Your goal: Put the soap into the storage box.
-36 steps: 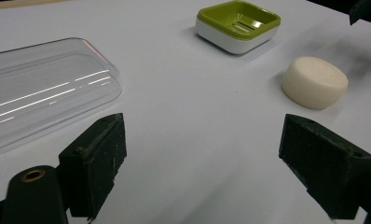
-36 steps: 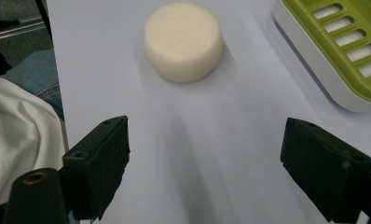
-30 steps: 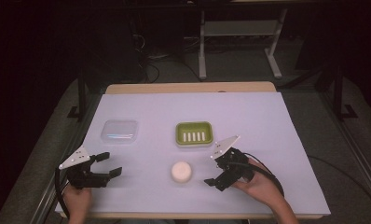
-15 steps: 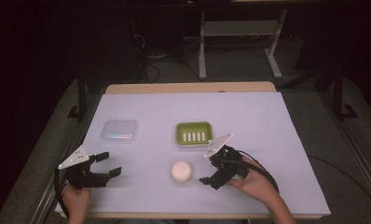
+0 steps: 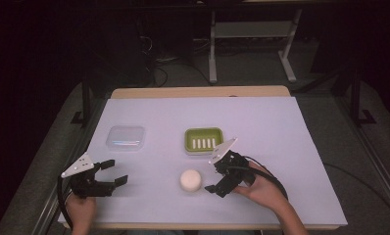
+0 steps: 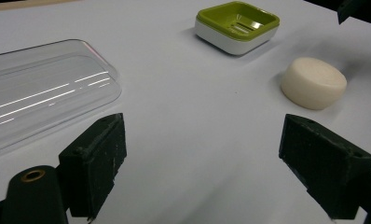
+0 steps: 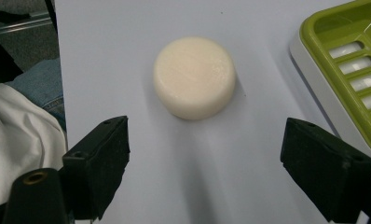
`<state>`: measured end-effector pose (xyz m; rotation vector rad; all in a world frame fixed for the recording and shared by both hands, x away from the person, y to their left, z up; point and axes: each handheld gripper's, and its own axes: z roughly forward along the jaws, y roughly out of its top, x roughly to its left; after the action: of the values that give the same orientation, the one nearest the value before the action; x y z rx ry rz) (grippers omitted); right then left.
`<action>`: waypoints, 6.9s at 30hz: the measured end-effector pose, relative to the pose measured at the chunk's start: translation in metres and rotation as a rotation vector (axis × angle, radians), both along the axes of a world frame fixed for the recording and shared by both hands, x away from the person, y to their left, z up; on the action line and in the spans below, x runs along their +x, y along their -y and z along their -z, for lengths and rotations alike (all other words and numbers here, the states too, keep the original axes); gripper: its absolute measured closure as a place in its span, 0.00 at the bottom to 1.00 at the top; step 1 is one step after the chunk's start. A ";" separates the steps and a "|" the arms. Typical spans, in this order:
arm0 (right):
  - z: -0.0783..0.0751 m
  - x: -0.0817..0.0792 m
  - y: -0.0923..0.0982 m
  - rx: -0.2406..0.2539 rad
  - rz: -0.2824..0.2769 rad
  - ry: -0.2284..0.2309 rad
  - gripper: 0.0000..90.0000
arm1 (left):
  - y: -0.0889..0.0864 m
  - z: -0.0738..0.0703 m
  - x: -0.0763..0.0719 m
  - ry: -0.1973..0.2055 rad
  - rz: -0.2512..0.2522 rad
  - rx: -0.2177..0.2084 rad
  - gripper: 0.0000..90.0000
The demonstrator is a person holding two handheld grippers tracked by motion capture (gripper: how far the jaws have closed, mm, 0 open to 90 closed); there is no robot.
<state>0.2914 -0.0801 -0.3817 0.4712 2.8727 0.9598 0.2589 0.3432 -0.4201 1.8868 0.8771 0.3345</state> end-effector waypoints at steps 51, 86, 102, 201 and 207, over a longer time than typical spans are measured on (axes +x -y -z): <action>0.022 0.017 -0.056 -0.073 -0.057 -0.042 0.16 | 0.000 0.000 0.000 0.005 0.001 -0.005 0.16; 0.043 0.021 -0.067 -0.080 -0.036 -0.053 0.16 | 0.000 0.000 0.000 0.005 0.000 -0.010 0.16; 0.050 0.020 -0.070 -0.097 -0.035 -0.046 0.17 | 0.000 0.000 0.000 0.003 0.006 -0.006 0.16; -0.016 0.077 -0.032 -0.056 0.036 -0.021 0.27 | 0.000 0.000 0.001 0.003 0.002 -0.018 0.16; -0.022 0.082 -0.031 -0.054 0.043 -0.023 0.27 | -0.001 0.000 0.001 0.003 0.000 -0.016 0.16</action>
<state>0.3730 -0.0491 -0.3600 0.5398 2.8879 0.8744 0.2598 0.3438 -0.4199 1.8712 0.8753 0.3286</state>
